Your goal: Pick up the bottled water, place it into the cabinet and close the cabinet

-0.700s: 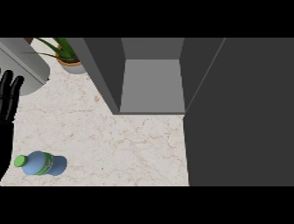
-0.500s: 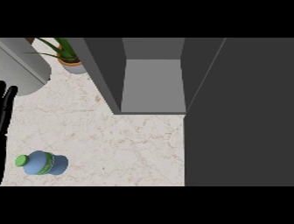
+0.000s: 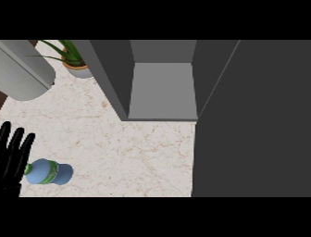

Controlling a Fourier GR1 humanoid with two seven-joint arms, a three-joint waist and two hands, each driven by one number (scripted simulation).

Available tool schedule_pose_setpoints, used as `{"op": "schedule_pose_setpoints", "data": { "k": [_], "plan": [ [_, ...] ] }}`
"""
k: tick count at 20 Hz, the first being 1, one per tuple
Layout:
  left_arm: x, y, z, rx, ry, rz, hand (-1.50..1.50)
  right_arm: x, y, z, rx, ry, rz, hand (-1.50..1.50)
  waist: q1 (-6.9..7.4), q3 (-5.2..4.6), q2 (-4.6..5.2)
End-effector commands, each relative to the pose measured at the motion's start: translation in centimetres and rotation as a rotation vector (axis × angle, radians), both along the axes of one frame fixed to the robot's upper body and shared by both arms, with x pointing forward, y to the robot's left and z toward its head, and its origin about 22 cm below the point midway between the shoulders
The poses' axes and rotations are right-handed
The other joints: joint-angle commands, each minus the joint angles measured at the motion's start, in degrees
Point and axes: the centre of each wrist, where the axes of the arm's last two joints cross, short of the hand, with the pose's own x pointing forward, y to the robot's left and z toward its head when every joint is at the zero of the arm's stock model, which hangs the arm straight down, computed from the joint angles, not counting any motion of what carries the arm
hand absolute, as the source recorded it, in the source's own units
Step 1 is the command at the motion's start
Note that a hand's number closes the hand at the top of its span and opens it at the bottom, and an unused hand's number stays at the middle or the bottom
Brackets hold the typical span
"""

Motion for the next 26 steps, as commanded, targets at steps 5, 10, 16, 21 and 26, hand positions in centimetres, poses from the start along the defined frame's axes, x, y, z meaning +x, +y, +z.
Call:
{"op": "schedule_pose_setpoints", "data": {
  "k": [5, 10, 16, 21, 26],
  "plan": [
    [-5.8, 3.1, 0.1, -0.050, 0.064, 0.016, -1.50, -2.5, -0.5, 0.2, 0.052, 0.061, 0.039, -1.50, 0.11, -0.01, 0.05],
    [-6.7, 2.2, -0.8, -0.073, 0.068, 0.017, -1.50, -2.6, -2.1, -2.3, 0.057, 0.071, 0.031, -1.50, 0.01, 0.02, 0.10],
    [-7.7, 3.1, -2.6, -0.052, 0.066, 0.041, -1.50, -4.8, -1.3, -0.6, 0.064, 0.047, 0.067, -1.50, -0.19, 0.01, 0.07],
    [-9.5, 5.0, -1.6, -0.031, 0.049, 0.034, -1.50, -5.0, -1.0, -2.1, 0.052, 0.057, 0.048, -1.50, -0.07, 0.02, 0.06],
    [-9.5, 5.8, -4.1, -0.042, 0.048, 0.094, -1.50, -4.3, -0.1, -3.3, 0.047, 0.040, 0.042, -1.50, -0.01, 0.01, 0.12]
  ]
}}
